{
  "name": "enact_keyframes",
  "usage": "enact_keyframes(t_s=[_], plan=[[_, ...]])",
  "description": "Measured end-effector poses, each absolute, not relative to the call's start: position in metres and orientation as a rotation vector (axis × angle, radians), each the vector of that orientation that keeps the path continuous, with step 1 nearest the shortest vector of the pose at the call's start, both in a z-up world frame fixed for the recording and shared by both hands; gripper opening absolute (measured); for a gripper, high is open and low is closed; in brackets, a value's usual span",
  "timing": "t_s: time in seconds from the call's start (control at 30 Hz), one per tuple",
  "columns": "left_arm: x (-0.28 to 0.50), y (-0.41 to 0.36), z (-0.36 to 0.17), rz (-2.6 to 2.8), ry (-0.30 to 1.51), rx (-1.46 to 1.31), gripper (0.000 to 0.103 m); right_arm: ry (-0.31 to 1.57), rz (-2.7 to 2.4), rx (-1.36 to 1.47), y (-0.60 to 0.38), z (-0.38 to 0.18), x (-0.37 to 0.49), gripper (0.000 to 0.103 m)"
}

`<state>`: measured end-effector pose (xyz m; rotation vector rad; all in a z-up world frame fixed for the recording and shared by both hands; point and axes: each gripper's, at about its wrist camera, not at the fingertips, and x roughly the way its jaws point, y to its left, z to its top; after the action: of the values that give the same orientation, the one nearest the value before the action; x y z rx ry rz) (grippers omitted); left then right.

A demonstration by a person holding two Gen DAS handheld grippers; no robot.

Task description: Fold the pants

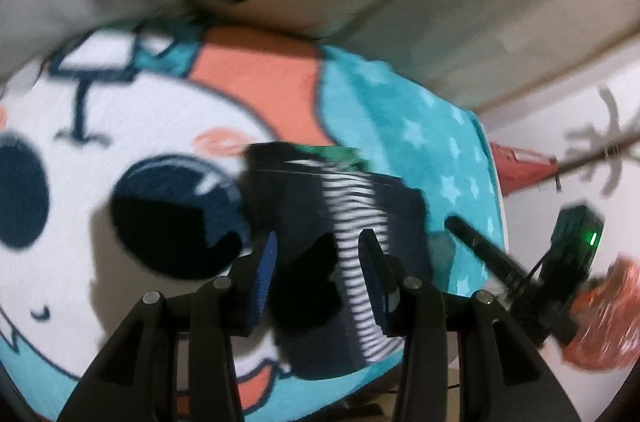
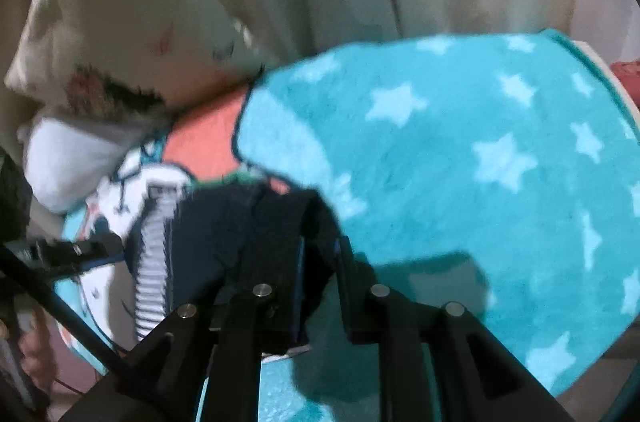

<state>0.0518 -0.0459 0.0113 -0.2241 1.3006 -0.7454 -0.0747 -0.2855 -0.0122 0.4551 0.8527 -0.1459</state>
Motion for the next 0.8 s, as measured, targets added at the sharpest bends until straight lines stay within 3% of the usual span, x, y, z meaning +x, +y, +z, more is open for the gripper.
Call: enact_keyframes(t_s=[0.1,0.23,0.37,0.47,0.57,0.63,0.7,0.73,0.8], plan=[[0.041,-0.073,0.002,-0.760,1.341,-0.144,0.040,0.800,-0.015,0.569,-0.293,-0.001,-0.072,0.017],[0.040,-0.085,-0.018,-0.698,1.363,-0.091,0.040,0.881,0.123,0.705,-0.293,-0.025,-0.041,0.022],[0.044,-0.093,-0.030,-0.664,1.336,-0.057,0.042,0.964,0.108,0.675,-0.288,-0.064,-0.013,0.022],[0.044,-0.098,-0.027,-0.665,1.335,-0.031,0.044,0.963,0.116,0.652,-0.290,-0.061,-0.008,0.023],[0.045,-0.083,-0.012,-0.698,1.334,-0.125,0.044,0.967,0.140,0.632,-0.294,-0.053,-0.009,0.031],[0.045,-0.065,-0.004,-0.688,1.317,-0.190,0.046,0.922,0.134,0.647,-0.304,-0.044,-0.017,0.049],[0.047,-0.044,-0.005,-0.636,1.315,-0.256,0.054,0.883,0.109,0.654,-0.312,-0.037,-0.025,0.062],[0.050,-0.033,-0.010,-0.614,1.329,-0.309,0.059,0.872,0.102,0.661,-0.315,-0.035,-0.028,0.064],[0.056,-0.020,-0.024,-0.578,1.376,-0.382,0.060,0.872,0.097,0.688,-0.322,-0.038,-0.034,0.065]])
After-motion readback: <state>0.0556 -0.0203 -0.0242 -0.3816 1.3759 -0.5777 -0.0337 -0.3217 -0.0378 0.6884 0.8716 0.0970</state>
